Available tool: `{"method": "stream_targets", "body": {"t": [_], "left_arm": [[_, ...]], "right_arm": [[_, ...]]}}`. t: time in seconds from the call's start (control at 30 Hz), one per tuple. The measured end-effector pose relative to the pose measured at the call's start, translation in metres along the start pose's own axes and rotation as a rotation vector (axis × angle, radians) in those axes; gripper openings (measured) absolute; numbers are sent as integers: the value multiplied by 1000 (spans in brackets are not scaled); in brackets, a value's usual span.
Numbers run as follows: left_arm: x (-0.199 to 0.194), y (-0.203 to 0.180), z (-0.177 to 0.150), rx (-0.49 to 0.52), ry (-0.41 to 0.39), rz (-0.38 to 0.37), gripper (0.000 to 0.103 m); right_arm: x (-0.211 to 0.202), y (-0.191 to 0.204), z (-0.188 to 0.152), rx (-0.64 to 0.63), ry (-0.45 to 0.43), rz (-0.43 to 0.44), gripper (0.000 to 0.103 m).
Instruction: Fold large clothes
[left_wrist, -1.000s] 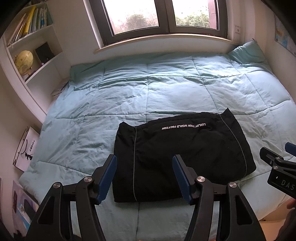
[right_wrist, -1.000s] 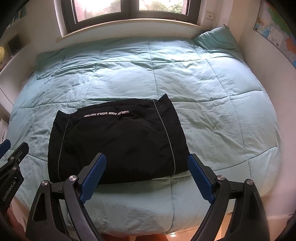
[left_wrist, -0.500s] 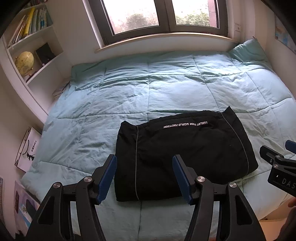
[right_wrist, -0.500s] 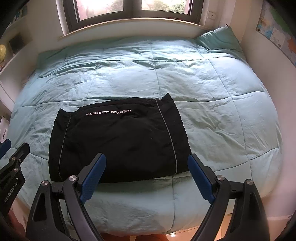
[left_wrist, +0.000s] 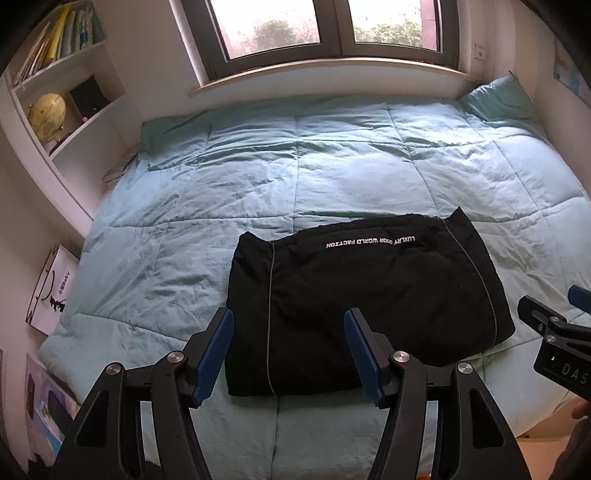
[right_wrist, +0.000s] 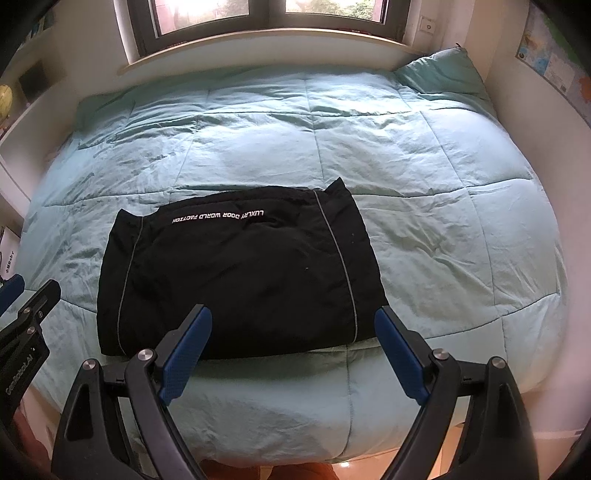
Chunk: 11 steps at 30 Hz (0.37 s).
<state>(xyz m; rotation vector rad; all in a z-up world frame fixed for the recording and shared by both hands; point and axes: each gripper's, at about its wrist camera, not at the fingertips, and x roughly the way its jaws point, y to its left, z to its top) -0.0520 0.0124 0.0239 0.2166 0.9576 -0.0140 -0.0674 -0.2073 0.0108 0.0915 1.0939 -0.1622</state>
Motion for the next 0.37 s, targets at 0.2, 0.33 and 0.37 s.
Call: {"method": "stream_targets", "body": {"t": [0.2, 0.33, 0.37], "left_arm": [[-1, -2, -1, 3, -24, 14, 64], [-2, -4, -1, 18, -39, 18, 64], [0, -3, 0, 7, -25, -3, 64]], "right_arm": [[1, -5, -1, 9, 4, 0, 91], [2, -7, 0, 3, 4, -1, 91], [3, -7, 0, 2, 5, 0, 91]]}}
